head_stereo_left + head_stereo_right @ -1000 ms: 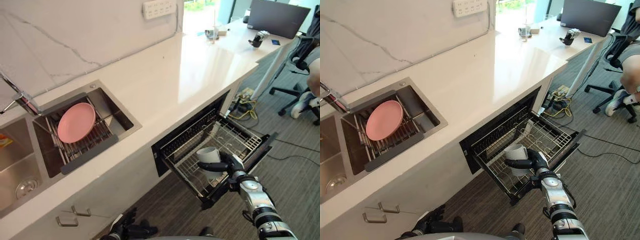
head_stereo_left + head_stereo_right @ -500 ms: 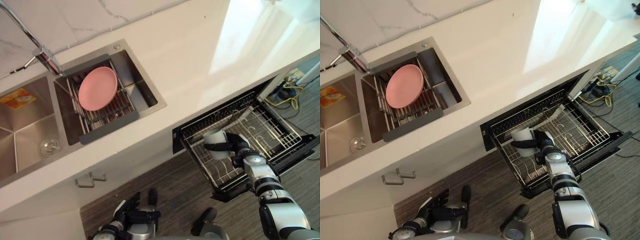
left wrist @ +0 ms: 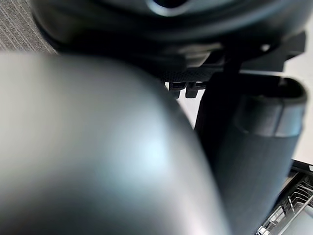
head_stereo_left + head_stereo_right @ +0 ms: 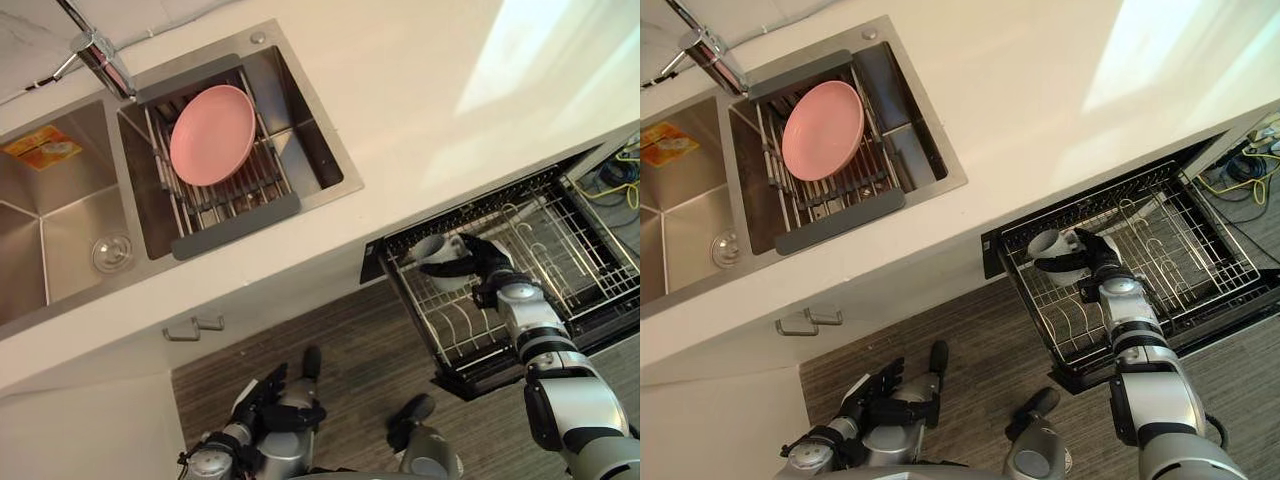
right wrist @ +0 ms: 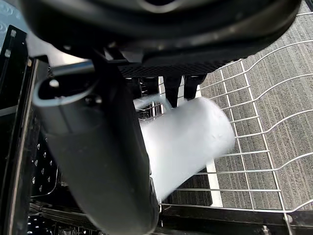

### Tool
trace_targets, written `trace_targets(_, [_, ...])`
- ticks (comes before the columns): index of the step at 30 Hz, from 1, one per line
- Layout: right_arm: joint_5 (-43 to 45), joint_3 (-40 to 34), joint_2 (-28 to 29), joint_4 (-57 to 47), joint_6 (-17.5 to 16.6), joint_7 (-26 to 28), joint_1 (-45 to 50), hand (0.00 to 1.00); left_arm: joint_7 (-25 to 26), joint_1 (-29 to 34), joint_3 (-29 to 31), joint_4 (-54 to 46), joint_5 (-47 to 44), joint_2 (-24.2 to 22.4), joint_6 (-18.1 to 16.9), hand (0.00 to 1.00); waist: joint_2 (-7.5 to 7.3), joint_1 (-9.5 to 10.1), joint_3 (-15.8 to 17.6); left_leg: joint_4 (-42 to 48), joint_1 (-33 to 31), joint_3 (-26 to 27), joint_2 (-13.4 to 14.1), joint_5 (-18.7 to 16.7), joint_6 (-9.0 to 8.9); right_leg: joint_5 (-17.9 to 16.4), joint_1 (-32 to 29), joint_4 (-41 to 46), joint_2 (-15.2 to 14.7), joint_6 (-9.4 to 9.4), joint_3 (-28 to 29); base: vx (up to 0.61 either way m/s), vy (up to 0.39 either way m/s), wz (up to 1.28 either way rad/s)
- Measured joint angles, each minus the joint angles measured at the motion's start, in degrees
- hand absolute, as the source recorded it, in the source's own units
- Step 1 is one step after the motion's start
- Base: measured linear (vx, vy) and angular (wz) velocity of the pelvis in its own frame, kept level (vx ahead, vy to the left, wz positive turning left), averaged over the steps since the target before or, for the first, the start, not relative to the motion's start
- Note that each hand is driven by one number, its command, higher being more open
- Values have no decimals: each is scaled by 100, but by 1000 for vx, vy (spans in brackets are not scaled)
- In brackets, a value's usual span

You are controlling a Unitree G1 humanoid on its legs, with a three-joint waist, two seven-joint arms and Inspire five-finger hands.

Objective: Walk over to the sink, pick up the cup, carry it to the dishwasher, place the cup inside the dishwasher, then close the dishwasher door

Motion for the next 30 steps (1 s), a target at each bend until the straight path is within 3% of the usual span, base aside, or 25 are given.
trace_targets(5, [81,20,85,-154,0,-127,140,100,-1,-12,2,-12,-13,2,142,100,-6,-22,1,-87,117,100,3,13,-7,-18,2,-7,4,23,215,-29,-24,-8])
trace_targets(10, [303,15,530,-967,-5,-146,782,100,-44,-89,29,168,-206,17,433,100,-39,-168,-32,-302,497,262,26,27,-32,-14,196,-121,59,30,445,-12,-37,-17])
trace_targets(19, [751,17,1235,-1731,113,-52,2288,100,-90,-85,267,776,-201,42,726,100,-344,-423,-623,-647,1132,781,178,-38,-164,64,494,-522,307,80,874,15,-48,-27])
trace_targets(30, [955,-935,1364,-3821,86,-117,3250,100,-237,-242,715,1810,-335,-97,1123,100,-386,-839,-1215,-647,1520,1327,430,-141,-307,277,748,-1030,668,-35,1289,-9,-40,-25])
